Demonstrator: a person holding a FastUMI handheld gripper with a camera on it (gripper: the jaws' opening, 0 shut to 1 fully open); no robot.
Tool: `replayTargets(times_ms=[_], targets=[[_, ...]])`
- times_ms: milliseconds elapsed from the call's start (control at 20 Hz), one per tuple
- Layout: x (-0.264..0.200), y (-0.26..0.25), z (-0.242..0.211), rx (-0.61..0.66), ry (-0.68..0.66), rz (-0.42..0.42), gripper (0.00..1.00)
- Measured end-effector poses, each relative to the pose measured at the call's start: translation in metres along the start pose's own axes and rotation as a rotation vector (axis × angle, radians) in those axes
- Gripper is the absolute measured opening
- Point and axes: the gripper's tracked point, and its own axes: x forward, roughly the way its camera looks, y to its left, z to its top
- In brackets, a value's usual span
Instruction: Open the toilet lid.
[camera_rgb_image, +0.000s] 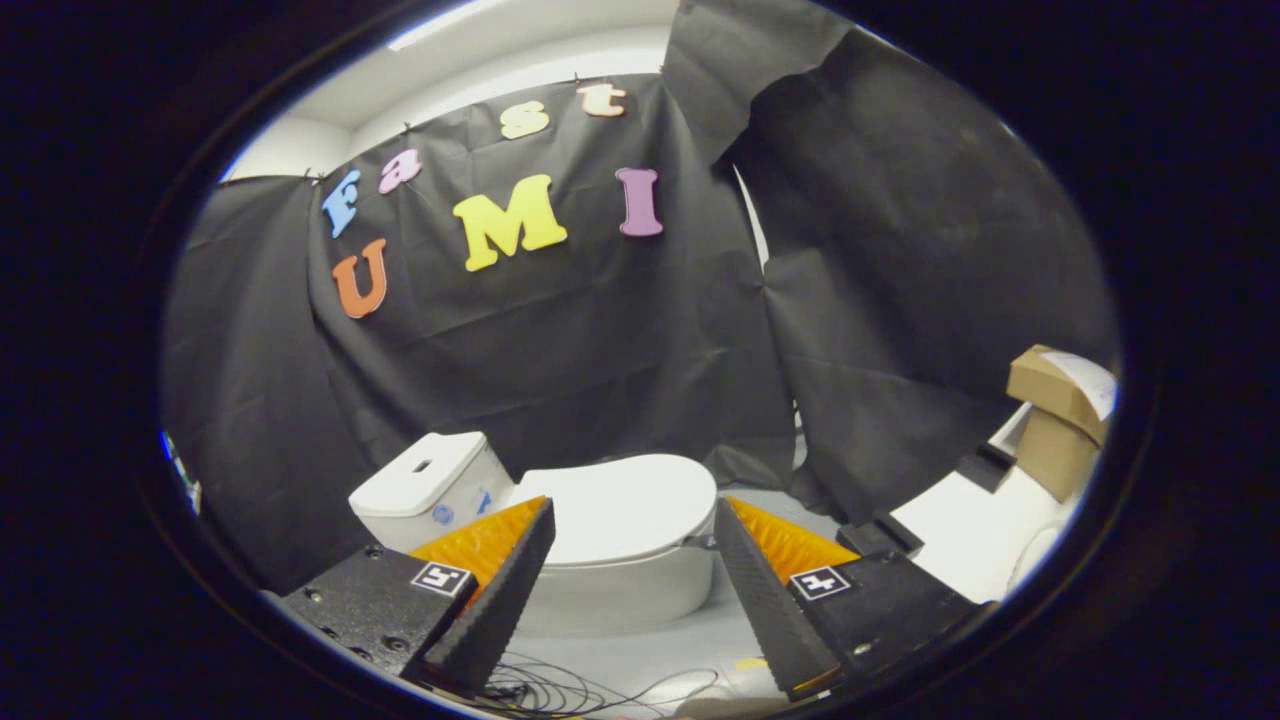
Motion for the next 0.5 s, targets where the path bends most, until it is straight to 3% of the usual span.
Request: replayTargets(times_ms=[250,500], targets=[[0.059,-0.028,-0.044,0.118,0.266,0.020,1.00],[0.110,-0.052,-0.073,0.197,0.435,0.017,0.99]])
